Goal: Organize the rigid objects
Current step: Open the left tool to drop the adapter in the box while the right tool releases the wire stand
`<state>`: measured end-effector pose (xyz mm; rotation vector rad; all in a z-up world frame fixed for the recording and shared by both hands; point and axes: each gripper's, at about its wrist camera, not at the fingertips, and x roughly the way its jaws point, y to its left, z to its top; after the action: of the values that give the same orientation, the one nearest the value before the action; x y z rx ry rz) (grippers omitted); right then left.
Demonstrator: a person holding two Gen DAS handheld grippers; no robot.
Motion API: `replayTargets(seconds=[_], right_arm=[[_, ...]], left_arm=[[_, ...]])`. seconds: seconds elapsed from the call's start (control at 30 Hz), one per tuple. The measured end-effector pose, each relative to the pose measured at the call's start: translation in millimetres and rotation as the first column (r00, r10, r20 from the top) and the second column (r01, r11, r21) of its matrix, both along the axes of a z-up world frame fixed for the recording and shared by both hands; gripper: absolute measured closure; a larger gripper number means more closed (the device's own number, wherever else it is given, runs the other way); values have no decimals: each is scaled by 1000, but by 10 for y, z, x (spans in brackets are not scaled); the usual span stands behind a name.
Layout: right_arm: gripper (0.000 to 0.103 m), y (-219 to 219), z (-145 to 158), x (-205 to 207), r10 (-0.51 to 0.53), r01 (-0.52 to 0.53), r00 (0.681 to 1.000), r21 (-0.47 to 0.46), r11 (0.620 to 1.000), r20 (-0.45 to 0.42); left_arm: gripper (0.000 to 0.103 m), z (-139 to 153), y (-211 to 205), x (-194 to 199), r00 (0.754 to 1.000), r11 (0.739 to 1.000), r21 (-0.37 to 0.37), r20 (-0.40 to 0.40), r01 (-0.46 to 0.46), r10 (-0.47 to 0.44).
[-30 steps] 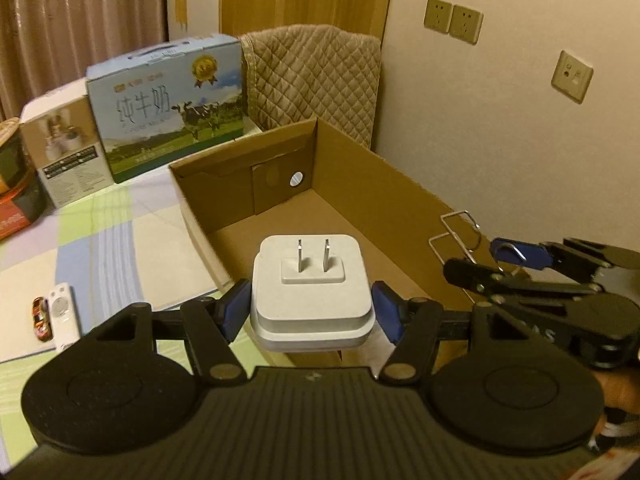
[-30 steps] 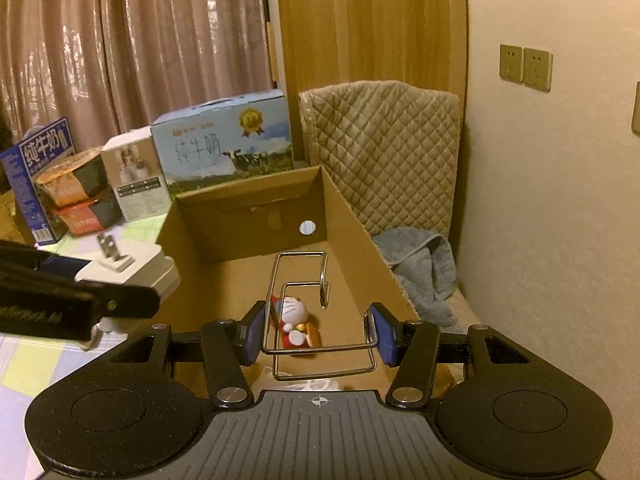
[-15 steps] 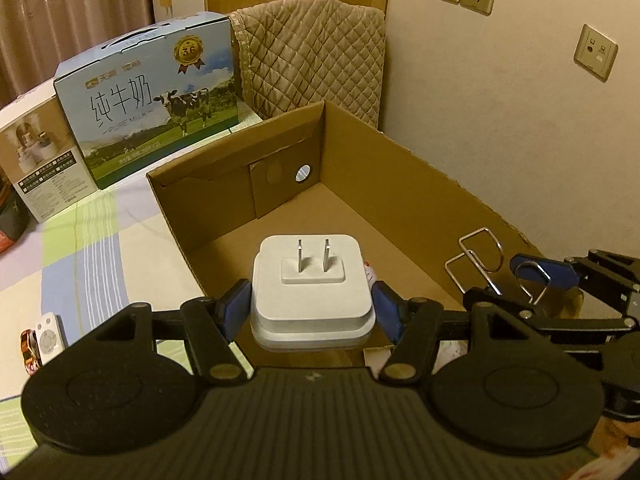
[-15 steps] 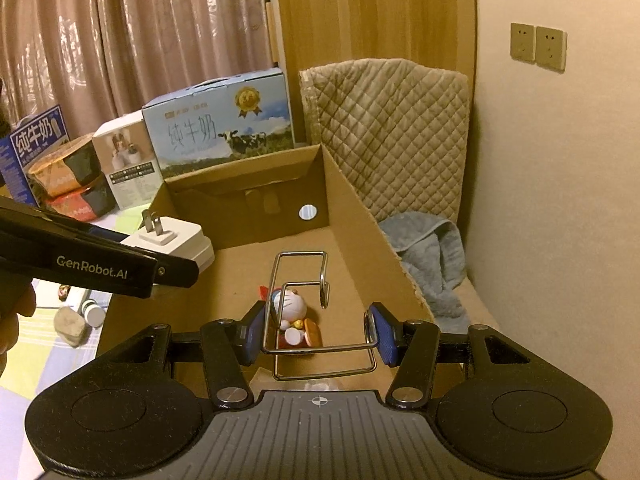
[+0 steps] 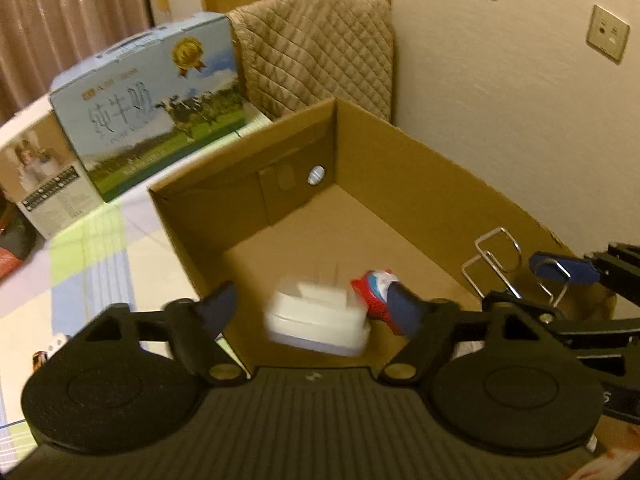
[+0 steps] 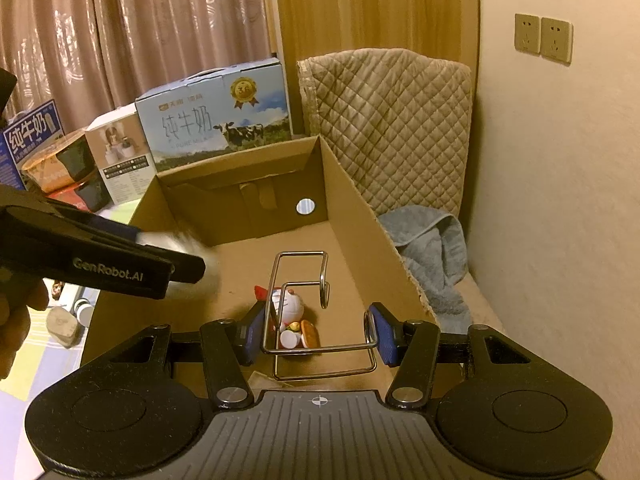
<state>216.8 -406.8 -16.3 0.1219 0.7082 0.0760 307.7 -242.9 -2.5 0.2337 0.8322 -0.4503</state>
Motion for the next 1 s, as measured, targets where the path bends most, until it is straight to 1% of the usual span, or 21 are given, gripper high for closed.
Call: replayTargets(seconds=[0.23,0.6,0.77,0.93,1.0], right_arm=[[52,6,8,33,5,-5,1000,4,1000,-1],[52,147,14,155,40,-39,998,22,999,-40],[52,246,5,254,83,-82,994,16,997,-71],[52,326,11,351,117,-115,991,33,993,-66],[51,366,18,375,133,-132,990,37,991,-46]], left_arm=[[24,157,204,-88,999,999,-28,29,-32,33],[24,385,710,-393,988,985,-112,59,-133,140],[24,389,911,-485,982,976,-129,54,-175,183],[24,361,1062,-547,977,969,-142,44,-202,210],[24,354,1123,-586,975,967,-147,40,-209,217]])
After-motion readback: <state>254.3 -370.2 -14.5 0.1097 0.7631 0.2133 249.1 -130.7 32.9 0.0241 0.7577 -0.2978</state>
